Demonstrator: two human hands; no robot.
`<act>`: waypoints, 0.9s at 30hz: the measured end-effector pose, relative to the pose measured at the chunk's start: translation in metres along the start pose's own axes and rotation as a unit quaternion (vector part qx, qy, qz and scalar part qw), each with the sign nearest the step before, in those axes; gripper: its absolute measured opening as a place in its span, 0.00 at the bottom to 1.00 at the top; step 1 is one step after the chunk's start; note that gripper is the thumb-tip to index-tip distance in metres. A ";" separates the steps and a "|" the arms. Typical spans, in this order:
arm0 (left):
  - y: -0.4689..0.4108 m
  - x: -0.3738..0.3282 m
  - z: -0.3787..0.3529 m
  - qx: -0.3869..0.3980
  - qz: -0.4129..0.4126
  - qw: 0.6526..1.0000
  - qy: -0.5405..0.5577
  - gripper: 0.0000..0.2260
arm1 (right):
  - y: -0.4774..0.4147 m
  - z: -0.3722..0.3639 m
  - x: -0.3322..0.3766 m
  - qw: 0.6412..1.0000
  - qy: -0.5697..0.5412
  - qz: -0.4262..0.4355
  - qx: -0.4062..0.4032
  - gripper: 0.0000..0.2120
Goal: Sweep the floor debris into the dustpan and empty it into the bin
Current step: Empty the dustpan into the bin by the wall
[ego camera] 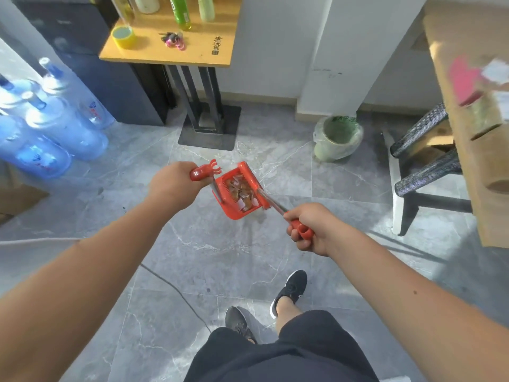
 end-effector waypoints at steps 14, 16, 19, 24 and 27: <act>-0.081 -0.190 -0.002 -0.029 -0.089 0.995 -0.046 0.20 | -0.006 0.157 0.090 0.997 -0.079 0.007 -0.009 0.04; -0.091 -0.212 0.002 -0.035 -0.099 0.994 -0.040 0.20 | -0.003 0.177 0.101 0.996 -0.089 0.015 -0.013 0.04; -0.108 -0.245 0.012 -0.053 -0.121 0.990 -0.045 0.19 | 0.004 0.202 0.116 0.993 -0.109 0.030 -0.014 0.05; -0.139 -0.293 0.031 -0.090 -0.164 0.980 -0.067 0.20 | 0.013 0.234 0.145 0.986 -0.146 0.067 -0.032 0.07; -0.159 -0.319 0.037 -0.109 -0.195 0.972 -0.071 0.20 | 0.014 0.248 0.165 0.981 -0.169 0.085 -0.044 0.05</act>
Point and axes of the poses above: each hand's wrist, its own y-axis away from the middle knuckle, its own z-axis out of the back of the hand, x = y × z, the point moved 1 cm from there along -y, towards the middle knuckle, and after that the axes turned 5 degrees about -y, right-handed, at the moved point
